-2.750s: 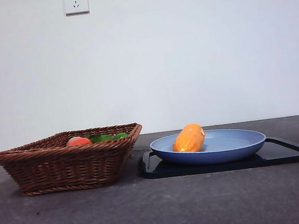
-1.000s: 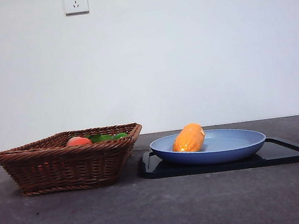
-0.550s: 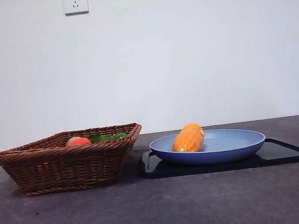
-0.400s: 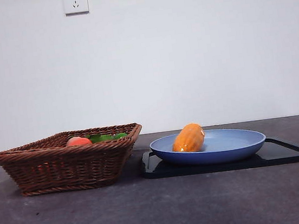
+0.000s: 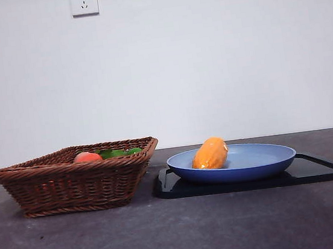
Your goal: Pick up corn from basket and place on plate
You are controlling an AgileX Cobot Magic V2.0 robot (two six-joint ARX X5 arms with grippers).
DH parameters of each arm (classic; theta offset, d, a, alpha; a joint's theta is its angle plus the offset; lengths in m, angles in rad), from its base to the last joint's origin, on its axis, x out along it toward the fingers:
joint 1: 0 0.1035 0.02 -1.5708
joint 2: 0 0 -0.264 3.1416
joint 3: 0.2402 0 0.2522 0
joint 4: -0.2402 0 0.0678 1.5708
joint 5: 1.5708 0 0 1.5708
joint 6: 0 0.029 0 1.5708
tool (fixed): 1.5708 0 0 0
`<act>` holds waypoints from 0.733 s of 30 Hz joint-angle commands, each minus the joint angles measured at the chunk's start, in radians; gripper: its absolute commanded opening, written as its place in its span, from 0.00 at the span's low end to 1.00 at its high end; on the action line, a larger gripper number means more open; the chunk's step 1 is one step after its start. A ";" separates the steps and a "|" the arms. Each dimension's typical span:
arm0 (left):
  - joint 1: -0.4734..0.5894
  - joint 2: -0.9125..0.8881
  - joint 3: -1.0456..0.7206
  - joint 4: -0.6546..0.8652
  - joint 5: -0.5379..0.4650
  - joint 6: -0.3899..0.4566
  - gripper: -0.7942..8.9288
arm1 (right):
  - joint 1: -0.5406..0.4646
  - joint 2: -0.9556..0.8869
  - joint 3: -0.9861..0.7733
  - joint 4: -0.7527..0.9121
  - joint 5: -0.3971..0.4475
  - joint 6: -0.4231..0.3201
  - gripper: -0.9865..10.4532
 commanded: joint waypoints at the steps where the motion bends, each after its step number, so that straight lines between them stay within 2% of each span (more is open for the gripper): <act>1: 0.002 -0.001 -0.028 -0.005 0.000 -0.009 0.09 | -0.011 -0.054 -0.064 0.013 0.005 -0.015 0.09; 15: 0.002 -0.001 -0.028 -0.005 0.000 -0.009 0.09 | -0.016 -0.239 -0.330 0.013 0.007 0.002 0.09; 22: 0.002 -0.001 -0.028 -0.003 0.000 -0.009 0.09 | -0.016 -0.261 -0.342 -0.061 0.012 0.005 0.09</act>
